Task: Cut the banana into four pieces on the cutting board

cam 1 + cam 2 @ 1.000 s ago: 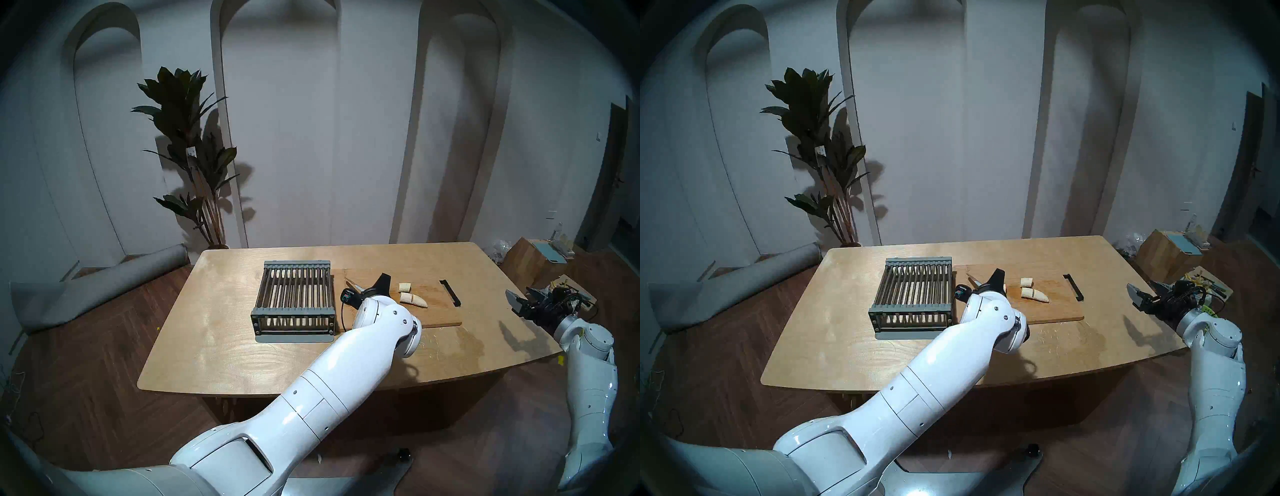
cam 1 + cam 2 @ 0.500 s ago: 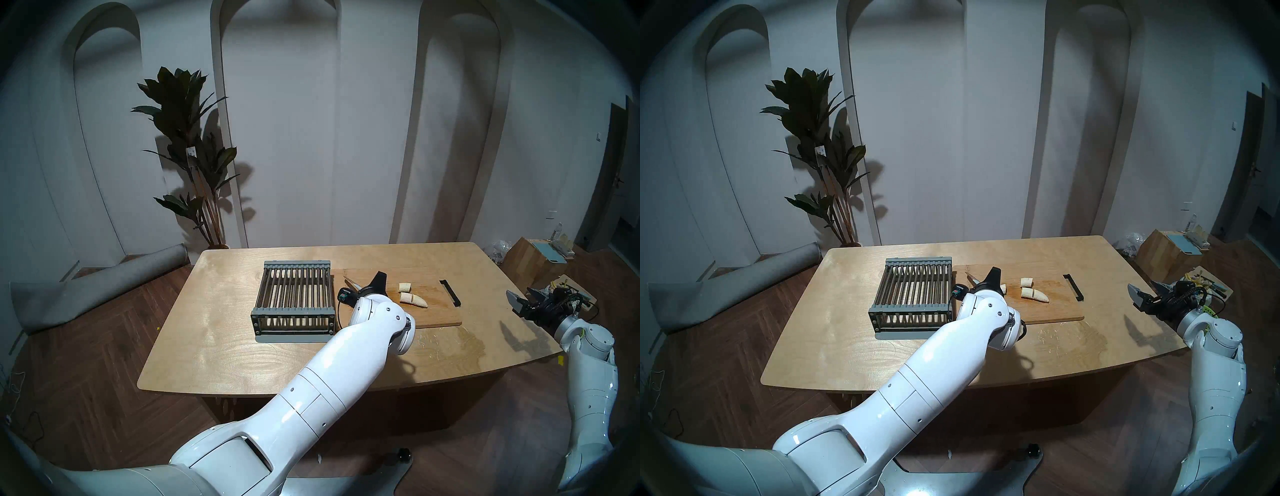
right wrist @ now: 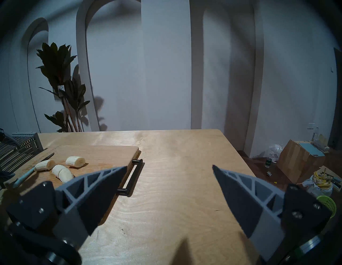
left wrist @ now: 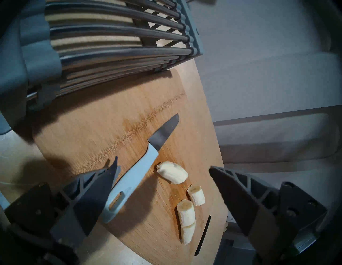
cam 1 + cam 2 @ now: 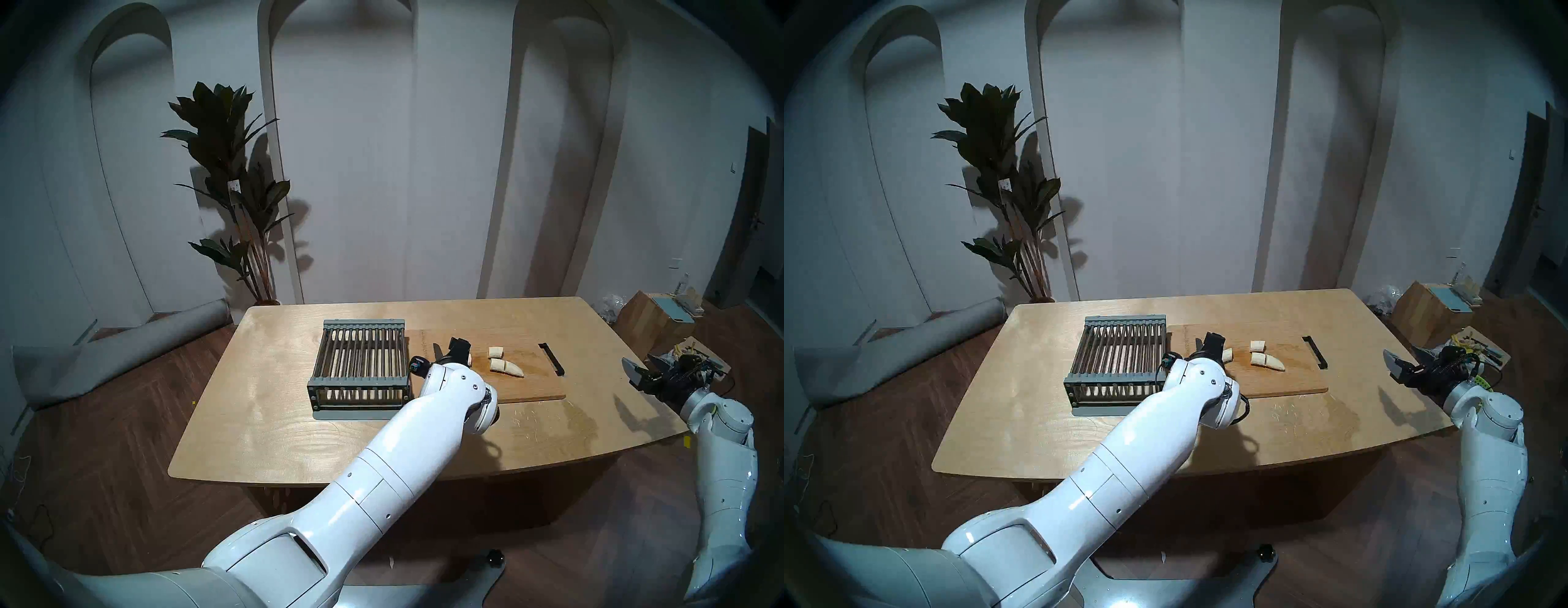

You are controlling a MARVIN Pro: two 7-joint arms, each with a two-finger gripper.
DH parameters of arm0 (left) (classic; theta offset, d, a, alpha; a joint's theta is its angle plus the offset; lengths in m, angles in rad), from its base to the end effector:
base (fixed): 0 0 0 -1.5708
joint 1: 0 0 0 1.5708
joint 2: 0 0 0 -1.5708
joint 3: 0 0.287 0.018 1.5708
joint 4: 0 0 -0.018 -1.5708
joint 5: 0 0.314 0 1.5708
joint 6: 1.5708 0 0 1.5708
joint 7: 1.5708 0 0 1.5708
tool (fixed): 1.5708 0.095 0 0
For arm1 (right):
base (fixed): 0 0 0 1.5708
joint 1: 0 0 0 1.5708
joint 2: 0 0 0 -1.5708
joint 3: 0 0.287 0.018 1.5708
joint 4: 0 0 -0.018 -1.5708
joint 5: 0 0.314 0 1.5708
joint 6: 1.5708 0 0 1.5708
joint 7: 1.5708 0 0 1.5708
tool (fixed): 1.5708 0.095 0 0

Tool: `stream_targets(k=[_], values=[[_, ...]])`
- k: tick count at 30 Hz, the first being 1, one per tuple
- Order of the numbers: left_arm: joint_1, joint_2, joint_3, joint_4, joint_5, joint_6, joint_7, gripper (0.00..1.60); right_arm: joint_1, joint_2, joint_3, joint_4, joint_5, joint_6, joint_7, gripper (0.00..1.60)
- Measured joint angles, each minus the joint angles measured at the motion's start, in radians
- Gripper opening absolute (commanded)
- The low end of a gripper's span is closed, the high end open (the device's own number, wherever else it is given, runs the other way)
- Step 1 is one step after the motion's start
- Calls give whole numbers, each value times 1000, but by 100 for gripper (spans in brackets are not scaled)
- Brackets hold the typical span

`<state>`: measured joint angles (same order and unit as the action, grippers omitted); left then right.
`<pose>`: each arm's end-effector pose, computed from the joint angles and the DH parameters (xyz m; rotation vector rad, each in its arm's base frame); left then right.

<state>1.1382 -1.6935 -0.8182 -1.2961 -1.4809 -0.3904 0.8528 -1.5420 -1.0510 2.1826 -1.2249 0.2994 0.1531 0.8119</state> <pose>0.4371 -0.2749 -0.2843 1.9746 1.2471 0.9128 0.3520 -0.3461 -0.2783 -2.3356 -0.0856 -1.9416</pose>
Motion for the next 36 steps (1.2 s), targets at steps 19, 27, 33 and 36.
stream_targets(k=[19, 27, 33, 36], values=[[-56, 110, 32, -233, 163, 9, -4, 160, -2, -55, -2, -80, 23, 21, 15, 160], [-102, 187, 90, -332, 333, 31, -17, 160, 22, -77, 0, -134, 48, 21, 28, 160], [-134, 267, 120, -370, 496, 77, -13, 160, 42, -91, 13, -178, 72, 22, 33, 160], [-145, 308, 129, -371, 579, 110, -5, 160, 51, -98, 22, -197, 83, 23, 34, 160]])
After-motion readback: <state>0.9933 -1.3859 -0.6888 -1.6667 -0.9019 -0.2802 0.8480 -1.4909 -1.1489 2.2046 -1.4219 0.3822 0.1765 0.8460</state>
